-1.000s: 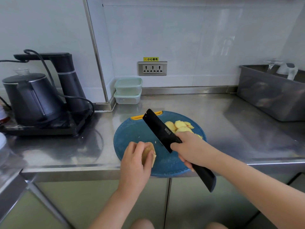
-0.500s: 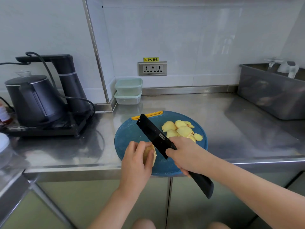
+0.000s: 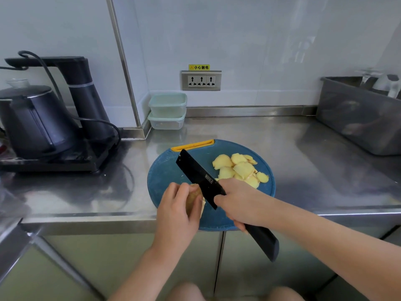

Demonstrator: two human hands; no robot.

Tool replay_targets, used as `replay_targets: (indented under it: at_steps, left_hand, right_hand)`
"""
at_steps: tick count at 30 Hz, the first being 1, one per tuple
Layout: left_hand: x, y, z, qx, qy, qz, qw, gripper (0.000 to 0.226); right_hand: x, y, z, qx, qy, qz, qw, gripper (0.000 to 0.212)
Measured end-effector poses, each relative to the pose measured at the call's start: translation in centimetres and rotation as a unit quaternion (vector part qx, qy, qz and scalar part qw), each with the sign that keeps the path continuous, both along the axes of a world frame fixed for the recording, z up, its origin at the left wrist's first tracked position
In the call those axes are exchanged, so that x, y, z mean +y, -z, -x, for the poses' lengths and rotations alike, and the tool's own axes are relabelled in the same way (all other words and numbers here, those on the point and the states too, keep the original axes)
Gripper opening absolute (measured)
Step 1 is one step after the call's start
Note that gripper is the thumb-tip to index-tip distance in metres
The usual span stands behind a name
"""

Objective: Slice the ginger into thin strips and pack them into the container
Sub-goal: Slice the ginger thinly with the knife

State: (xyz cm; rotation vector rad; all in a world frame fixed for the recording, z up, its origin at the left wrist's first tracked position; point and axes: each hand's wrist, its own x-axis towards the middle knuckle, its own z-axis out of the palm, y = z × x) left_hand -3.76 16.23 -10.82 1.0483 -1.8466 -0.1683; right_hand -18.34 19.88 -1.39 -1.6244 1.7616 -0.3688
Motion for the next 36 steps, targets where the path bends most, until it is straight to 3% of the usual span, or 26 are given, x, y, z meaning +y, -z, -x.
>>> replay_targets:
  at_steps: [5, 11, 16, 23, 32, 36]
  left_hand:
    - [0.0, -0.1, 0.0, 0.0, 0.001, 0.008, 1.0, 0.009]
    - [0.1, 0.1, 0.1, -0.007, -0.002, 0.009, 1.0, 0.013]
    - [-0.1, 0.2, -0.1, 0.0, 0.019, -0.002, 1.0, 0.013]
    - [0.3, -0.2, -0.4, 0.003, 0.023, -0.025, 0.999, 0.027]
    - [0.4, -0.2, -1.4, -0.006, 0.061, -0.037, 0.997, 0.033]
    - [0.5, -0.4, -1.3, -0.01, 0.06, -0.028, 0.998, 0.033]
  right_hand:
    - [-0.6, 0.4, 0.0, 0.01, 0.001, -0.01, 1.0, 0.01]
    - [-1.0, 1.5, -1.3, 0.114, -0.045, 0.039, 0.992, 0.016]
    - [-1.5, 1.4, -1.2, 0.134, -0.047, 0.039, 0.989, 0.014]
    - [-1.8, 0.6, 2.1, 0.052, 0.064, 0.019, 0.996, 0.009]
    - [-0.8, -1.0, 2.7, -0.062, 0.058, 0.044, 0.995, 0.006]
    - [0.0, -0.4, 2.3, -0.08, 0.052, 0.036, 0.995, 0.018]
